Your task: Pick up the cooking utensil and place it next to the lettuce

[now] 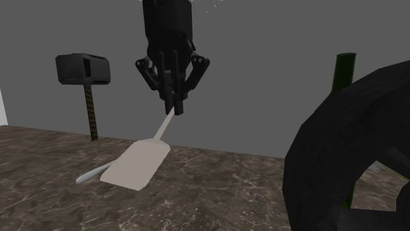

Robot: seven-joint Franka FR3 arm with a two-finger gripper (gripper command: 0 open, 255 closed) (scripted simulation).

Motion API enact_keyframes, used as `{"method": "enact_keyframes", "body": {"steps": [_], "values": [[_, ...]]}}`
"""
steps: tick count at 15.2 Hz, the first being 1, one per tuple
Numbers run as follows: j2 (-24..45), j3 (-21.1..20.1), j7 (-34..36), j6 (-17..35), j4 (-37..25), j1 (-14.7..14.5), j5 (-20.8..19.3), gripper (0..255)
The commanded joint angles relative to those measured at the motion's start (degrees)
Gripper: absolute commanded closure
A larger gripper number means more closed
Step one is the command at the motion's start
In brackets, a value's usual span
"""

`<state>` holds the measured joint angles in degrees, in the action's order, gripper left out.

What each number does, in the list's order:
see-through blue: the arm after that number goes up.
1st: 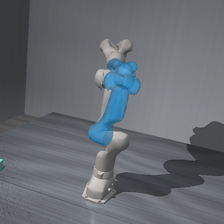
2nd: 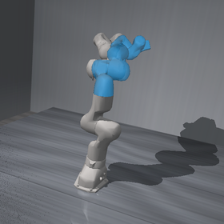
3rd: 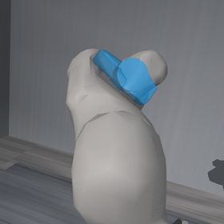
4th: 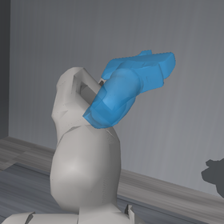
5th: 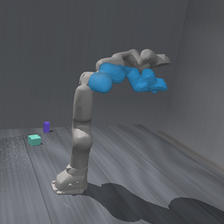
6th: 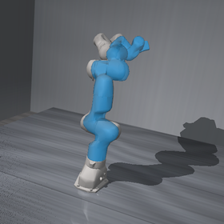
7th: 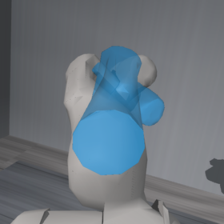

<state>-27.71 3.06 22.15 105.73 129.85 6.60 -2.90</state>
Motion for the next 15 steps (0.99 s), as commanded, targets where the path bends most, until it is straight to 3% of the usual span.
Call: {"method": "enact_keyframes", "body": {"steps": [1, 15], "values": [[-0.04, -0.02, -0.06, -1.61, -1.54, 0.0, 0.03, 255], [1.07, 14.17, -18.35, -1.98, -4.2, 6.31, -5.08, 255]]}}
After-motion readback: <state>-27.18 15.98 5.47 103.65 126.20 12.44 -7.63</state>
